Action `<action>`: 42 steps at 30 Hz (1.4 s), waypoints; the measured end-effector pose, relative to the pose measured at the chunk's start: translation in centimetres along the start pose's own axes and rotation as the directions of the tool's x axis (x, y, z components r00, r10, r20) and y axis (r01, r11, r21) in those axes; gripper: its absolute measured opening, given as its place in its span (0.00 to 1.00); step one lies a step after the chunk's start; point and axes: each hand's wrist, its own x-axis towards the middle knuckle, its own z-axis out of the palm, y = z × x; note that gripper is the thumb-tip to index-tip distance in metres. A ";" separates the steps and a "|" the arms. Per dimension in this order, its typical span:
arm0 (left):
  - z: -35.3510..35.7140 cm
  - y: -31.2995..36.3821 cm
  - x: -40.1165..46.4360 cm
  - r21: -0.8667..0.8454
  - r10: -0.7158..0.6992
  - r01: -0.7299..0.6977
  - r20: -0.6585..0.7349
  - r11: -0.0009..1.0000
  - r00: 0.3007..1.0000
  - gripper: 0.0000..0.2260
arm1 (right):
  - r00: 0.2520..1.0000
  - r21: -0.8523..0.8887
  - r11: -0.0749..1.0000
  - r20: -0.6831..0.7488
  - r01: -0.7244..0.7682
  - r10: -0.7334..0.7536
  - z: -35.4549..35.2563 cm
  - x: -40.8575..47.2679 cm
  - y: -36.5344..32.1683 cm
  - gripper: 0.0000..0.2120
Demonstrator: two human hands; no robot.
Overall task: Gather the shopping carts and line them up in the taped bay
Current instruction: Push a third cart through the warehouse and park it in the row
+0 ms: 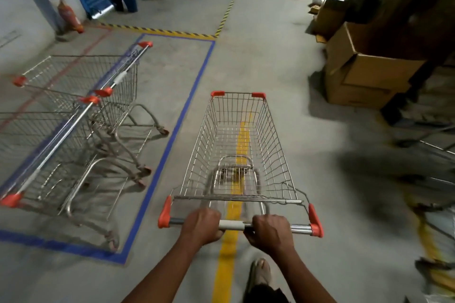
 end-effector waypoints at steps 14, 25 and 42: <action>-5.3 2.8 16.3 -0.026 -0.075 0.073 -0.088 0.997 0.993 0.17 | 0.983 -0.081 0.981 -0.031 0.177 -0.180 -3.6 18.0 11.4 0.20; -11.6 5.1 29.4 -0.114 -0.262 0.257 -0.034 0.960 0.964 0.17 | 0.902 -0.100 0.899 -0.038 0.425 -0.431 -7.6 33.6 19.3 0.22; -19.8 1.8 54.6 -0.238 -0.474 0.451 -0.046 0.860 0.879 0.19 | 0.769 -0.146 0.756 0.096 0.638 -0.631 -14.0 64.8 26.5 0.19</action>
